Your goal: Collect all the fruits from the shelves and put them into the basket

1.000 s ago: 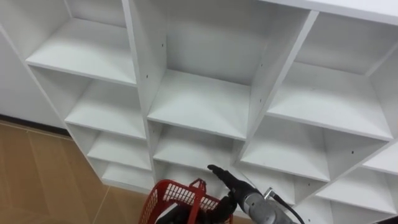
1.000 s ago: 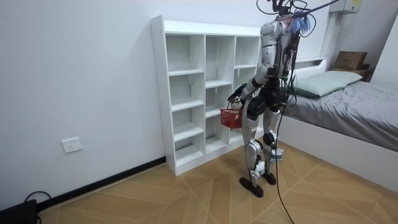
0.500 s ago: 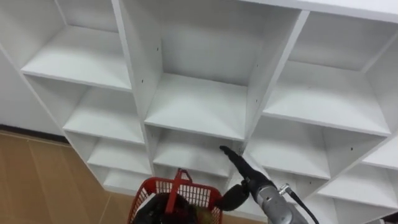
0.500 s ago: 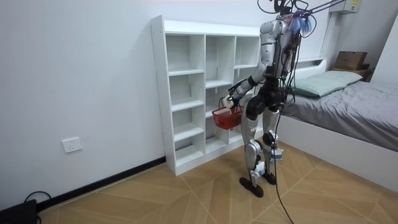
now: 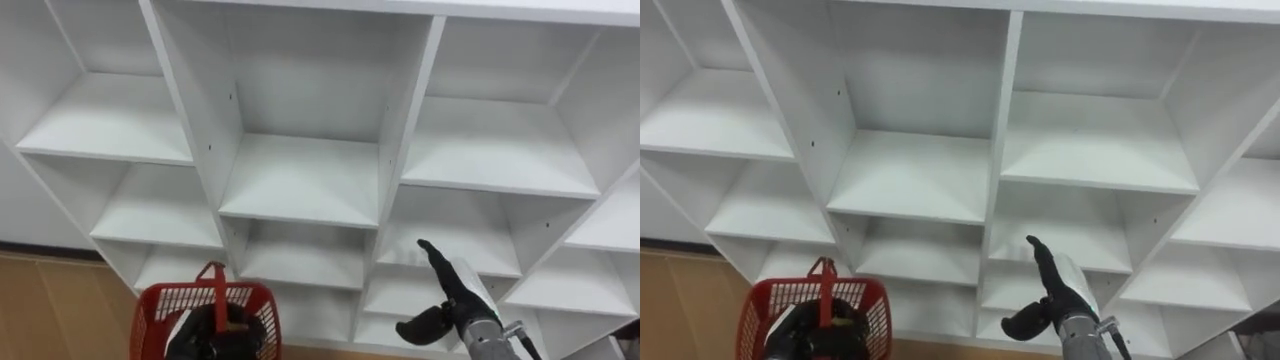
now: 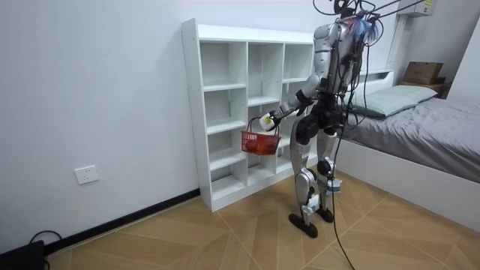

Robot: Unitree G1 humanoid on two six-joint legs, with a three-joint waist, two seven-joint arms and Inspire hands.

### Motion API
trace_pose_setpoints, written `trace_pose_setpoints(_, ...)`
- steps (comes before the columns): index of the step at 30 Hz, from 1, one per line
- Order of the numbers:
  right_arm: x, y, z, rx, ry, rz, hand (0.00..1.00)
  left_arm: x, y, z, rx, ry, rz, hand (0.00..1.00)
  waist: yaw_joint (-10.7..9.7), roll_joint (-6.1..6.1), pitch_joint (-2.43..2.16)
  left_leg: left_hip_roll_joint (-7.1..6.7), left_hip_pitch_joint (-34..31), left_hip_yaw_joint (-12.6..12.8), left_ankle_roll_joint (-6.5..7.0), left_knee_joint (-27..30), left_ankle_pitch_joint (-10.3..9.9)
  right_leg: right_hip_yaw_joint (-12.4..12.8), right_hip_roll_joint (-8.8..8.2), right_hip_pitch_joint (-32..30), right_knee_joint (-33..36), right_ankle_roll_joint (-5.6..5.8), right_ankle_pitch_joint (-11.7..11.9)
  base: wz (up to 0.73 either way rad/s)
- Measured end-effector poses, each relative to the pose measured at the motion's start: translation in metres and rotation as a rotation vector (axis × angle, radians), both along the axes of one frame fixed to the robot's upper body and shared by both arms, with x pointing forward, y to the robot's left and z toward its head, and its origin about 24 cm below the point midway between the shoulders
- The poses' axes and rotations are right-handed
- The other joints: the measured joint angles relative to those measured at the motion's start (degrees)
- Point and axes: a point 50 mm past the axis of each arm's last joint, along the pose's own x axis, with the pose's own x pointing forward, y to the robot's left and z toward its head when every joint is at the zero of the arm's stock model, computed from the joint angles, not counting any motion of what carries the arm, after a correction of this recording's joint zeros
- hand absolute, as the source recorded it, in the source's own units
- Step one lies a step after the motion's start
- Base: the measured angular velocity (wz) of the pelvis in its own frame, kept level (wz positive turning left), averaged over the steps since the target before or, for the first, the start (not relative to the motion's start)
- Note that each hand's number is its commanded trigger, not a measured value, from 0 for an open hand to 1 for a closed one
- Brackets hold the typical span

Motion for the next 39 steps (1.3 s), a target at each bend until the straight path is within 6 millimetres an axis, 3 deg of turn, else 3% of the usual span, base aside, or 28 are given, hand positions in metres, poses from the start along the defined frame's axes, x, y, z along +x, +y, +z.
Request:
trace_pose_setpoints(9,-0.004,-0.006,0.002,-0.009,-0.055,-0.035,0.0,-0.022,0.013,-0.017,0.04,0.104,0.079,1.0,-1.4,0.3,0.15,0.05,0.09,0.69,0.0,-0.04,0.0,0.52,0.02,0.01,-0.17,0.02,-0.01,-0.02)
trace_pose_setpoints(20,-0.037,-0.046,-0.019,0.057,0.059,-0.332,0.0,-0.029,0.022,-0.018,0.079,0.095,0.155,1.0,-1.89,0.81,0.32,0.19,1.36,1.54,0.0,-0.99,-0.01,1.32,0.21,0.3,-0.23,0.02,-0.01,-0.04)
trace_pose_setpoints(29,-0.095,-0.068,-0.047,0.145,0.276,-0.64,0.0,-0.069,0.041,-0.031,0.136,0.231,0.282,1.0,-2.68,1.19,0.39,0.27,2.61,1.77,0.0,-1.05,-0.56,1.49,0.34,1.47,-1.04,0.15,-0.14,-0.02)
trace_pose_setpoints(34,-0.124,-0.074,-0.057,0.188,0.395,-0.78,0.0,-0.079,0.044,-0.034,0.145,0.269,0.3,1.0,-2.88,1.88,-0.03,0.57,2.65,2.51,0.09,-1.02,-1.3,2.21,0.69,1.21,-0.97,0.17,-0.14,-0.07)
trace_pose_setpoints(39,-0.145,-0.07,-0.064,0.228,0.499,-0.829,0.0,-0.096,0.042,-0.041,0.18,0.355,0.267,1.0,-3.1,1.61,-0.16,0.56,2.59,2.68,0.08,-0.97,-1.31,2.2,0.69,1.39,-1.11,0.19,-0.12,-0.01)
